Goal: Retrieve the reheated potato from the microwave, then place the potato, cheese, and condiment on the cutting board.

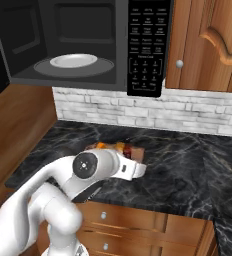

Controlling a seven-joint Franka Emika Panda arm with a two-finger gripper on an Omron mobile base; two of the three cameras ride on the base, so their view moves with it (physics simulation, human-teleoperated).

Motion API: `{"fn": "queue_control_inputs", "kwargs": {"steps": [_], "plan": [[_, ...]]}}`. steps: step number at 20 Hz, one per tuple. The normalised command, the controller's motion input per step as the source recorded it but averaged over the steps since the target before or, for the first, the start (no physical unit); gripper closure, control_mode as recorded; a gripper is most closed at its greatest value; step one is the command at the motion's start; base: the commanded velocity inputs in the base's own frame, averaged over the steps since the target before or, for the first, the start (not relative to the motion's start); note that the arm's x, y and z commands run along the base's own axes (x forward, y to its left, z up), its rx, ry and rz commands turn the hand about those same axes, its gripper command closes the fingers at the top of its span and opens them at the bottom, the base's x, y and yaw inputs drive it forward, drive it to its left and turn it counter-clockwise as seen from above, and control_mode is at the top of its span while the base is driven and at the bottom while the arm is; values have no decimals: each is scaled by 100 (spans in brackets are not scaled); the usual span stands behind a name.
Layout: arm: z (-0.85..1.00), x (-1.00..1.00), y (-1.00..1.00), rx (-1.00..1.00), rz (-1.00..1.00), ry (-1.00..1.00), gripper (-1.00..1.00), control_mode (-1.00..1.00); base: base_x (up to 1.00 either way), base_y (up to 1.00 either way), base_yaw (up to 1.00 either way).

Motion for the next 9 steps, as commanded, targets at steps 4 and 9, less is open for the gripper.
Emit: {"fn": "queue_control_inputs", "kwargs": {"steps": [4, 9], "plan": [[56, -98, 0, 11, 0, 31, -100, -100, 0, 0, 0], [34, -93, 0, 13, 0, 36, -100, -100, 0, 0, 0]]}}
